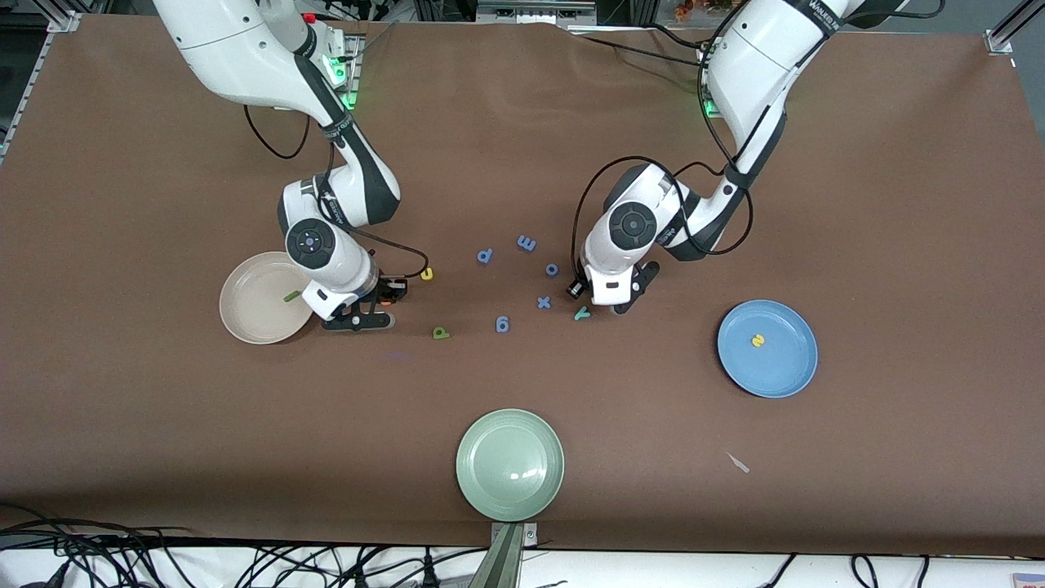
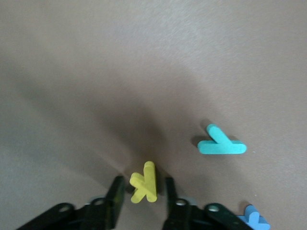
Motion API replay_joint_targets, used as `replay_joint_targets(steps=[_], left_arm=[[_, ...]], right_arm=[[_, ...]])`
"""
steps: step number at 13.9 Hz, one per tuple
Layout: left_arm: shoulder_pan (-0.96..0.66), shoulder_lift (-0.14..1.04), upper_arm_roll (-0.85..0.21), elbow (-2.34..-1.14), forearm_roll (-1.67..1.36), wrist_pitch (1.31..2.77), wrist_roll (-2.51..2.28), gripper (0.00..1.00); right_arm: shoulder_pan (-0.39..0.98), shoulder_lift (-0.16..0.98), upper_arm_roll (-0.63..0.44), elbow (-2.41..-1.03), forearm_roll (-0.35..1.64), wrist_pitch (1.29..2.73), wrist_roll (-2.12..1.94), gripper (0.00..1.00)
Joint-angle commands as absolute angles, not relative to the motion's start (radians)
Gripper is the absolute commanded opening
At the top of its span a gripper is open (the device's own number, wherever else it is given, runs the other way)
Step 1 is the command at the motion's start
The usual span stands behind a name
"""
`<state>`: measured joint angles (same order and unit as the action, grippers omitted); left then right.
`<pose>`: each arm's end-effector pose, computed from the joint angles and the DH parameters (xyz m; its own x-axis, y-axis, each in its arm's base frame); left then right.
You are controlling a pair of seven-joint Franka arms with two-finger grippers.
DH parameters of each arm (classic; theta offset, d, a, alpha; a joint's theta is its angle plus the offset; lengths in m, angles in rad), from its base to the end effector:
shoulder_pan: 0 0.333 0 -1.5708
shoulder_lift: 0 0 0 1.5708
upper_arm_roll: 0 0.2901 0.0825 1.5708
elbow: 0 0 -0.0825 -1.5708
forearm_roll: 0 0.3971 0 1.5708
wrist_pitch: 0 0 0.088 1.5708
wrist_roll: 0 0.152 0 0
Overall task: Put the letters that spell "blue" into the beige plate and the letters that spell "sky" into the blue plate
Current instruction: 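Grasp the orange e with the right gripper while the left gripper grasps yellow k, then release the e on the white plate while the left gripper carries k to blue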
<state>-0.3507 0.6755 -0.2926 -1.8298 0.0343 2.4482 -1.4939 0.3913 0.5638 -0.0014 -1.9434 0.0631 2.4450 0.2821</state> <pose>0.5053 -0.3826 0.0977 0.6259 0.7630 -0.1615 0.7711 -0.6365 -0.0186 0.5589 0.2317 0.1060 0.9958 0.0588 -0.0707 0.0577 -0.9982 -0.0176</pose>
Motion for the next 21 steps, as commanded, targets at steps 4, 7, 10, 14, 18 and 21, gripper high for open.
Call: replay_joint_targets(steps=[4,7,10,14,18,21], left_arm=[[-0.35,0.654,-0.281,-1.833,0.083,2.428,-1.557,0.07],[-0.309,0.572,-0.275,-1.807,0.087,2.303,-1.542,0.07],[-0.244,0.526,-0.278,-1.782,0.127,2.211,-1.41,0.07],[-0.112,0.491,-0.275,-1.77,0.137,2.141,-1.076,0.07],[0.049,0.492,-0.278,-1.77,0.137,2.14,-0.722,0.07],[0.101,0.558,-0.276,-1.74,0.138,2.169,-0.56,0.08]], right_arm=[[0.38,0.465,-0.156,-1.908,0.075,2.218,-0.033,0.04],[0.376,0.471,-0.227,-1.919,0.077,2.197,-0.164,0.05],[0.316,0.5,-0.235,-1.917,0.075,2.2,-0.236,0.3],[0.339,0.488,-0.213,-1.902,0.077,2.195,-0.172,1.0],[0.344,0.476,-0.1,-1.899,0.078,2.198,0.038,1.0],[0.35,0.488,0.012,-1.884,0.078,2.223,0.254,1.0]])
